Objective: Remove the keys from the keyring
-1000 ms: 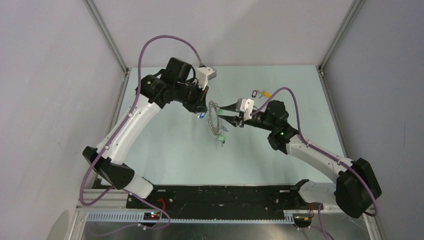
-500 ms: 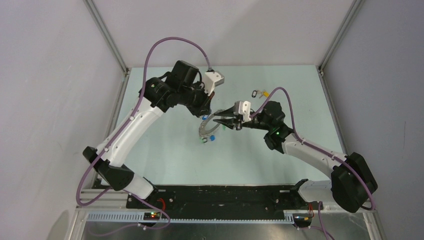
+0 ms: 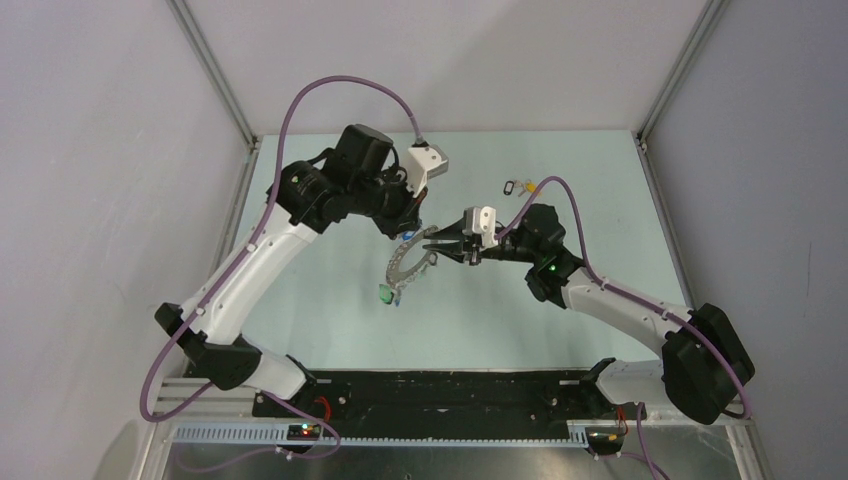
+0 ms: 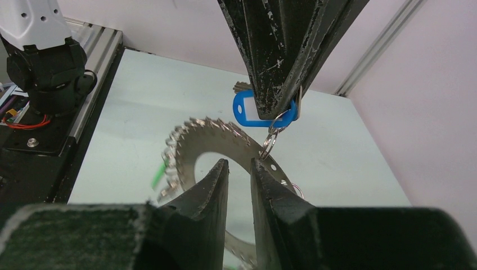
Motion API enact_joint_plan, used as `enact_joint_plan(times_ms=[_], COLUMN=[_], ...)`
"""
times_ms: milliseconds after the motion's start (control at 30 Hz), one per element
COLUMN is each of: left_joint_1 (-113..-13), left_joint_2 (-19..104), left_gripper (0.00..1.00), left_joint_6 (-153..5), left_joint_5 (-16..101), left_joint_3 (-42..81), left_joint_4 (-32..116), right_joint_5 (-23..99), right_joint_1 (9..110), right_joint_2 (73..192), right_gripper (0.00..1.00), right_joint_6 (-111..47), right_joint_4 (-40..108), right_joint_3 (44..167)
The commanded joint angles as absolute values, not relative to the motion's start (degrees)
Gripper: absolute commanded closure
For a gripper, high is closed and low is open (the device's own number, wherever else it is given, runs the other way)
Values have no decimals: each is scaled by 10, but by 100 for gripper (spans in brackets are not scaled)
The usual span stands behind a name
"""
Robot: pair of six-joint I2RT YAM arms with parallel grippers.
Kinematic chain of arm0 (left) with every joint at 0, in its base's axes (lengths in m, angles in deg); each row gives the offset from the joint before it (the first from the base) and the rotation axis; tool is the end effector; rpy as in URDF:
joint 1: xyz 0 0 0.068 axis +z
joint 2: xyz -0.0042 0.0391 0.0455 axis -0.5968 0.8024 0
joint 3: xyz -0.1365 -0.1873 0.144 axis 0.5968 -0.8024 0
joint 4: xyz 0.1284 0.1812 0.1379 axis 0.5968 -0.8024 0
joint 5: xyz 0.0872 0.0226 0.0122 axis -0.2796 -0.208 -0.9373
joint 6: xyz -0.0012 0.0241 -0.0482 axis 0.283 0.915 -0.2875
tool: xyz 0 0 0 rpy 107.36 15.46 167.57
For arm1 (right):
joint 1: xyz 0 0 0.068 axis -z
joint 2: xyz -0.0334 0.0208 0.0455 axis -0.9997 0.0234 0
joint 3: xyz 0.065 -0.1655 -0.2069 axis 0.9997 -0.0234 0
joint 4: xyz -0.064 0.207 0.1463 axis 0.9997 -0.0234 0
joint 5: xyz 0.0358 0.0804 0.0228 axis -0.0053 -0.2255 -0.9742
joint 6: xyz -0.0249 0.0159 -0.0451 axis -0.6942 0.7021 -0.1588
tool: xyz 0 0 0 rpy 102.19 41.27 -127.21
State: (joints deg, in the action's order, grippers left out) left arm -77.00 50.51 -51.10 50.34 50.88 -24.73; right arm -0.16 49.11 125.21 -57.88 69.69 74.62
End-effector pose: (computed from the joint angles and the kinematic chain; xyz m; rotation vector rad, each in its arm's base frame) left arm 0.2050 -0.1872 0.4390 1.1560 2.0897 -0.5753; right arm 0.2055 0.2025 0.3114 -1.2659 0.9094 0.8606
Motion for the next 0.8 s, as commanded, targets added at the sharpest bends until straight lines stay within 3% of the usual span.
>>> enact_joint_plan(times_ms=[0, 567, 767], left_joint_1=[-776, -796, -797], left_joint_2=[479, 468, 468], left_gripper=[100, 100, 100], left_joint_6=[-494, -473, -472], left_joint_5=[493, 495, 481], left_joint_3=[521, 510, 510], left_joint_4=[-233, -233, -234], right_joint_5=[-1, 12, -11], right_joint_1=[494, 499, 497], right_joint_2=[1232, 1250, 1252], right_gripper=[74, 70, 96], right_joint_6=[-592, -572, -571], right_joint_4=[691, 746, 744], right_joint_3=[774, 779, 782])
